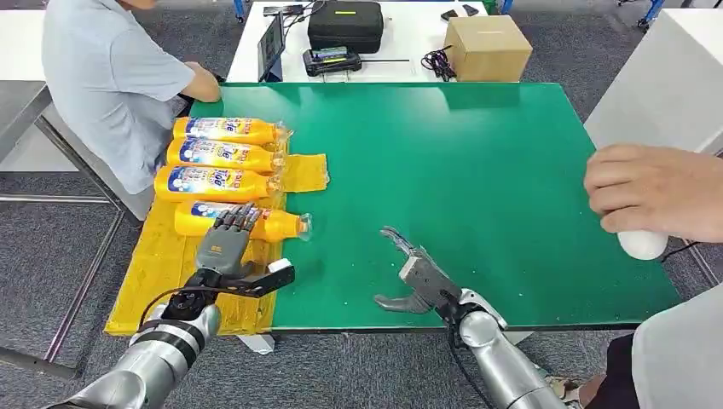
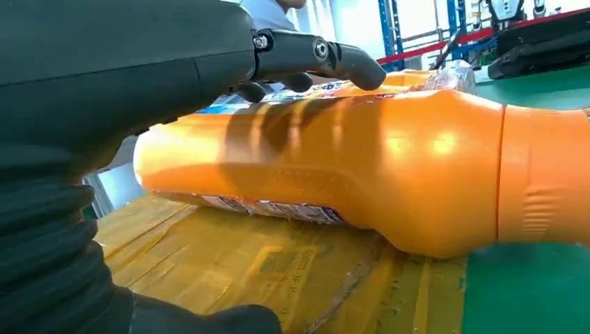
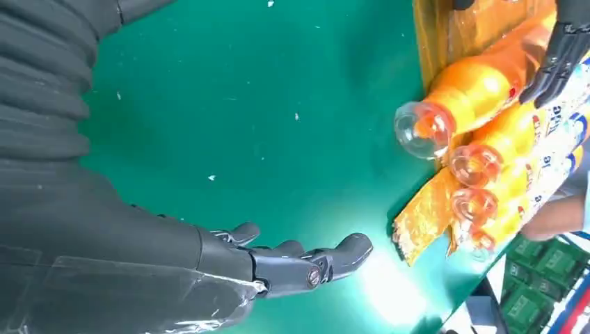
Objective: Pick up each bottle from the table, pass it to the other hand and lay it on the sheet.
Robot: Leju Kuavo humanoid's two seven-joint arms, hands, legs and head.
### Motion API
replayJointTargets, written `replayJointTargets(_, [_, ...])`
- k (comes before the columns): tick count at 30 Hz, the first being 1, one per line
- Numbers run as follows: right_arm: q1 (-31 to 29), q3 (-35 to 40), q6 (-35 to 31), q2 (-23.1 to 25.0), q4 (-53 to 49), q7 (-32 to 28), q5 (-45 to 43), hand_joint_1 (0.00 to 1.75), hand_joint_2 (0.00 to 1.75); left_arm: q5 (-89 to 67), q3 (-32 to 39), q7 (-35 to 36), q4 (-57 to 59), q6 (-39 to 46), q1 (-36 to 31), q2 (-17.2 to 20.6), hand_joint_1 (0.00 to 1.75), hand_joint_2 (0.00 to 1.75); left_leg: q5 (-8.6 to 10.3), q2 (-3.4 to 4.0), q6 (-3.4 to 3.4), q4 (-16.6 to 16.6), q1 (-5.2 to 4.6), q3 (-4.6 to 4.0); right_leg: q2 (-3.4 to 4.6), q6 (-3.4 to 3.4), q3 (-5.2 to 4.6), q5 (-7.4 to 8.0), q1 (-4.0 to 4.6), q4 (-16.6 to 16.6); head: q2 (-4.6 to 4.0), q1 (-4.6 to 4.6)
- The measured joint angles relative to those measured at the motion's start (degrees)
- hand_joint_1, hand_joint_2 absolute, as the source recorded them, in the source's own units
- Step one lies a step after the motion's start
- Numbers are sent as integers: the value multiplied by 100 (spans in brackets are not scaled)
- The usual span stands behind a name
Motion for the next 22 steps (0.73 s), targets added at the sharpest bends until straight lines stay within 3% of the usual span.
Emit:
replayJointTargets(13, [195, -201, -74, -39, 0, 0, 131, 0, 175, 90, -256, -42, -212, 527, 242, -81, 0, 175, 0, -3, 0, 0, -2, -5, 0, 2, -2, -2, -2, 0, 0, 0])
replayJointTargets(22, [398, -334, -173, -57, -90, 35, 243, 0, 175, -35, -746, 85, -1432, 685, 1010, -199, 0, 175, 0, -3, 0, 1, -3, -26, 0, 2, -22, -2, -2, 0, 0, 2])
